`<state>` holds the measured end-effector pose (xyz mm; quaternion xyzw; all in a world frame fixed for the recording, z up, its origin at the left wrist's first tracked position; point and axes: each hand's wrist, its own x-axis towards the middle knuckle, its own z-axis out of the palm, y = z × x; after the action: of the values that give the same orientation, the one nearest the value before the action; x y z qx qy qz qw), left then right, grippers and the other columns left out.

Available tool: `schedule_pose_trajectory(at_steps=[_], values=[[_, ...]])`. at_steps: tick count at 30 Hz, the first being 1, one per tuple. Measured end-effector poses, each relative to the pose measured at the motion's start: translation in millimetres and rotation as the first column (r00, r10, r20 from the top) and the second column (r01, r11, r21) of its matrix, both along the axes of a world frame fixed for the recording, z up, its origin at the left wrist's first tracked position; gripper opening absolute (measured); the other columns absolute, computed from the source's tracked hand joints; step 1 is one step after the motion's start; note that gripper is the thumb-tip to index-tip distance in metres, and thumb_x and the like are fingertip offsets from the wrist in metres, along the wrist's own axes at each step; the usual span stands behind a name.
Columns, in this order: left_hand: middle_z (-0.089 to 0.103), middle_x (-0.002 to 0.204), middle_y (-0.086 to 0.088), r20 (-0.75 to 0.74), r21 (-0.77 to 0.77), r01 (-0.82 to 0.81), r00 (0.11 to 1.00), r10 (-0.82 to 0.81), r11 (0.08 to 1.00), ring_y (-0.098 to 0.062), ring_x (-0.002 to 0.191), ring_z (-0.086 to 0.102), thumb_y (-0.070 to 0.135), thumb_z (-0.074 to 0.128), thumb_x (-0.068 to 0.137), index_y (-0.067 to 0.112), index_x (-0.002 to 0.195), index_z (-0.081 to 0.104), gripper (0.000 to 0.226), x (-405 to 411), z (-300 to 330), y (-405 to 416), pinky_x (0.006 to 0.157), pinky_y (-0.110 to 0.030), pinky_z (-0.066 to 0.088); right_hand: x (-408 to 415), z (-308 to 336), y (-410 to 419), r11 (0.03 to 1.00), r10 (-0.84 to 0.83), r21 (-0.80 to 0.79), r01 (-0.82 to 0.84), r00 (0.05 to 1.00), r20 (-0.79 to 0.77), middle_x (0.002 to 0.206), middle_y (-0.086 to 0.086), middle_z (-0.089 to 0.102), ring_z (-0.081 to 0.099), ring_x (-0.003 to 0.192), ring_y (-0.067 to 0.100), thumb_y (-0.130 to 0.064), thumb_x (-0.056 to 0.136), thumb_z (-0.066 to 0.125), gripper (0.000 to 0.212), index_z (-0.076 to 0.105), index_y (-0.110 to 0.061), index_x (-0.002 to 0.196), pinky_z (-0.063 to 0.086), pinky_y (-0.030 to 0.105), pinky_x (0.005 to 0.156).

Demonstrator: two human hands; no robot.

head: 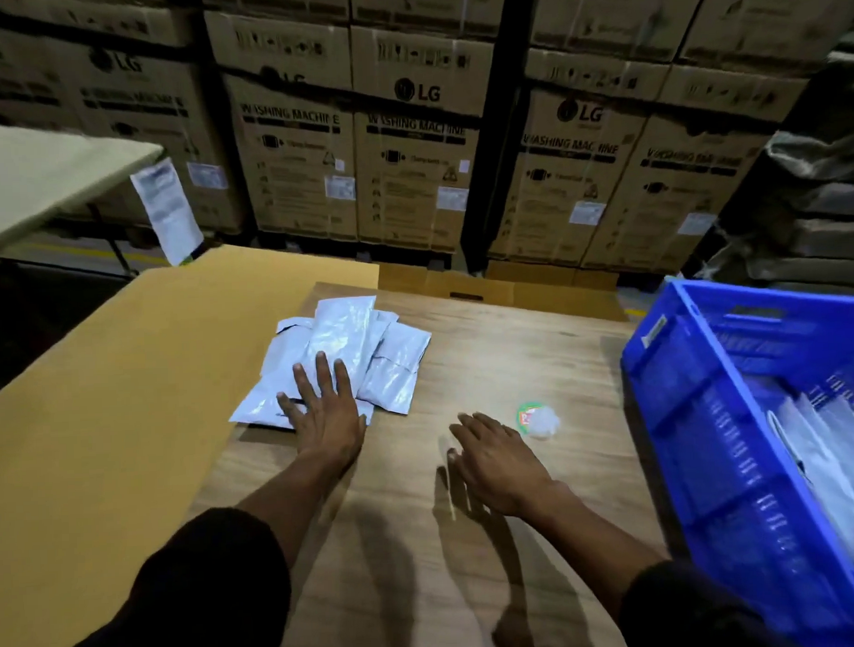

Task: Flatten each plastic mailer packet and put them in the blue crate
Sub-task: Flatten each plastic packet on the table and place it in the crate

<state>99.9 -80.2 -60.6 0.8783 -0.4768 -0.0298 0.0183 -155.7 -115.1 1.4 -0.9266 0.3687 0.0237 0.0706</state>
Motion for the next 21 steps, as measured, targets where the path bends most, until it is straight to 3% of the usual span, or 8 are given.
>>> schedule_pose_trajectory(at_steps=[3, 5, 8, 11, 13, 17, 21], values=[[0.018, 0.166, -0.018, 0.001, -0.064, 0.013, 1.0, -0.013, 0.998, -0.048, 0.148, 0.023, 0.008, 0.069, 0.078, 0.006, 0.156, 0.029, 0.088, 6, -8, 1, 0.107, -0.069, 0.032, 0, -6, -8, 1.0, -0.016, -0.01, 0.015, 1.0, -0.015, 0.15, 0.013, 0.047, 0.042, 0.138, 0.036, -0.045, 0.097, 0.021, 0.061, 0.053, -0.01, 0.134, 0.043, 0.05, 0.105], [0.022, 0.164, -0.018, 0.007, -0.116, 0.077, 0.997, -0.076, 0.99, -0.047, 0.147, 0.027, -0.001, 0.064, 0.073, 0.004, 0.155, 0.033, 0.088, 9, -9, 7, 0.108, -0.066, 0.033, -2, -9, -14, 1.0, -0.024, -0.018, 0.023, 0.999, -0.027, 0.151, 0.013, 0.045, 0.041, 0.139, 0.035, -0.041, 0.099, 0.03, 0.053, 0.052, -0.01, 0.137, 0.042, 0.049, 0.107], [0.016, 0.166, -0.017, 0.021, -0.238, 0.177, 0.984, -0.178, 0.955, -0.044, 0.15, 0.019, 0.012, 0.05, 0.088, 0.008, 0.157, 0.029, 0.073, 2, -12, 18, 0.112, -0.066, 0.027, -4, -8, -17, 0.999, -0.029, -0.015, 0.028, 0.998, -0.052, 0.152, 0.014, 0.043, 0.039, 0.14, 0.034, -0.045, 0.098, 0.022, 0.061, 0.049, -0.01, 0.14, 0.039, 0.048, 0.109], [0.016, 0.166, -0.016, 0.093, -0.294, 0.333, 0.943, -0.32, 0.896, -0.041, 0.151, 0.019, 0.032, 0.029, 0.097, 0.016, 0.158, 0.029, 0.064, -17, -17, 37, 0.11, -0.064, 0.031, -9, -3, -11, 0.999, -0.04, -0.013, 0.04, 0.999, -0.027, 0.154, 0.012, 0.04, 0.035, 0.143, 0.033, -0.054, 0.091, 0.011, 0.076, 0.046, -0.011, 0.143, 0.036, 0.047, 0.112], [0.012, 0.167, -0.016, 0.15, -0.269, 0.493, 0.87, -0.469, 0.828, -0.038, 0.152, 0.018, 0.038, 0.034, 0.095, 0.024, 0.159, 0.025, 0.066, -36, -26, 52, 0.112, -0.062, 0.03, -17, 0, -4, 0.995, -0.078, -0.063, 0.079, 0.997, 0.019, 0.152, 0.013, 0.044, 0.04, 0.141, 0.034, -0.051, 0.094, 0.02, 0.069, 0.051, -0.01, 0.14, 0.04, 0.05, 0.108], [0.025, 0.163, -0.017, 0.244, -0.147, 0.764, 0.644, -0.725, 0.628, -0.039, 0.144, 0.037, 0.042, 0.041, 0.092, 0.032, 0.156, 0.034, 0.065, -79, -47, 87, 0.103, -0.056, 0.045, -48, -6, 12, 0.981, -0.099, -0.157, 0.109, 0.992, 0.074, 0.146, 0.017, 0.05, 0.047, 0.135, 0.037, -0.043, 0.097, 0.035, 0.055, 0.057, -0.008, 0.133, 0.046, 0.053, 0.1], [0.021, 0.166, -0.01, 0.259, -0.032, 0.885, 0.456, -0.851, 0.464, -0.037, 0.147, 0.032, 0.051, 0.04, 0.094, 0.035, 0.158, 0.024, 0.069, -106, -42, 107, 0.107, -0.053, 0.042, -92, -21, 33, 0.995, -0.037, -0.089, 0.036, 0.999, 0.001, 0.153, 0.012, 0.044, 0.04, 0.141, 0.035, -0.051, 0.1, 0.02, 0.067, 0.052, -0.008, 0.14, 0.039, 0.055, 0.108]])
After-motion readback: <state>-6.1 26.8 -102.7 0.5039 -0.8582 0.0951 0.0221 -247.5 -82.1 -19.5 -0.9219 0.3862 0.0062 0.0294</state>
